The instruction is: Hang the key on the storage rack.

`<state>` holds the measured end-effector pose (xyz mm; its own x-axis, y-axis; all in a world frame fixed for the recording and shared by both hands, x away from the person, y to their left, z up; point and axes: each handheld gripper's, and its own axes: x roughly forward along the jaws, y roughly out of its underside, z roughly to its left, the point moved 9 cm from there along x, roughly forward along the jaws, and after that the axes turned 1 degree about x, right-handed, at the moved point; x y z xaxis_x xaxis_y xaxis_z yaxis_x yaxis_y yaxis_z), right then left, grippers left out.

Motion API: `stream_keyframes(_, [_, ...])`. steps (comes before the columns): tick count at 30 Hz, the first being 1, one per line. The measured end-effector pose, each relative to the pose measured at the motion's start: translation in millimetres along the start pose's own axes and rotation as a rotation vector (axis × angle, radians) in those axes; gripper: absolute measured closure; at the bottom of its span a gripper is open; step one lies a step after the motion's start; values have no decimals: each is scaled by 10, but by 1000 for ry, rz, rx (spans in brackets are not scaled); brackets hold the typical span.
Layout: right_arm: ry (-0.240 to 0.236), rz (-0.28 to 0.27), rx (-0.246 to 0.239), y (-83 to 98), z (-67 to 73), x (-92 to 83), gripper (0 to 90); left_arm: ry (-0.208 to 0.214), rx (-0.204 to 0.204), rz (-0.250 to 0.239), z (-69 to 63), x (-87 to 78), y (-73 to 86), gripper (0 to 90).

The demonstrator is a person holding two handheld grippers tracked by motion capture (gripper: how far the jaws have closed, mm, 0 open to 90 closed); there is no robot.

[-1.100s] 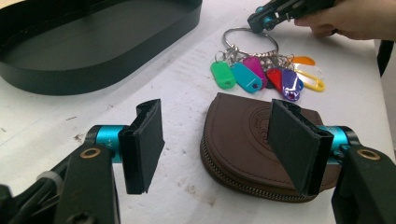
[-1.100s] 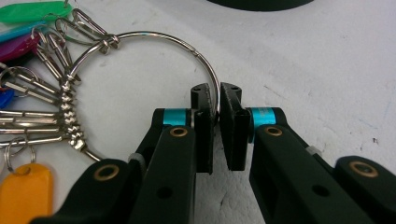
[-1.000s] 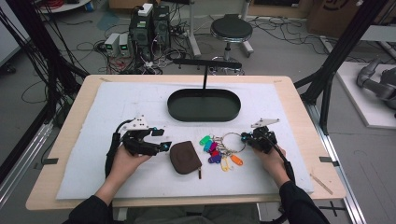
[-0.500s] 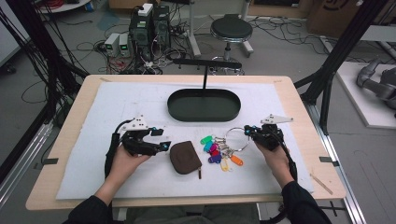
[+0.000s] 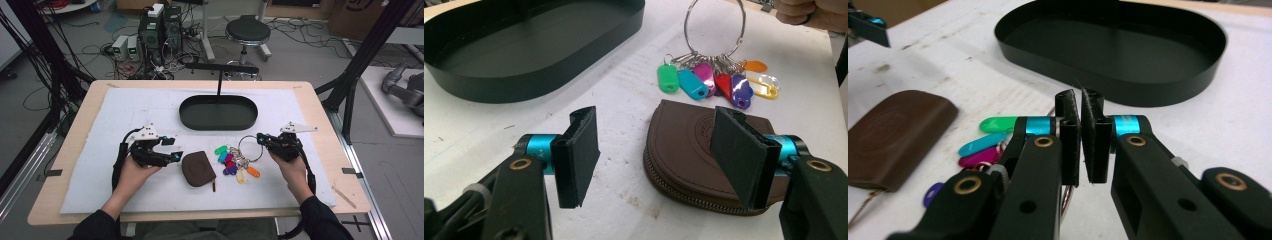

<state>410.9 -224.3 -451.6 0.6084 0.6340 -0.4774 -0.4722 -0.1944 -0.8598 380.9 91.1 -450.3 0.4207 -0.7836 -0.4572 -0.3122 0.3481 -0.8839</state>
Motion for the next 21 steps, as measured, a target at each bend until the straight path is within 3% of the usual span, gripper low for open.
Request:
stream_keyframes(8, [-38,44,15,65,75,15,851,-7,0,1,10,-14,4,357])
stream_keyframes(21, [-34,57,-42,50,155,6,878,-15,0,-6,33,-52,6,356])
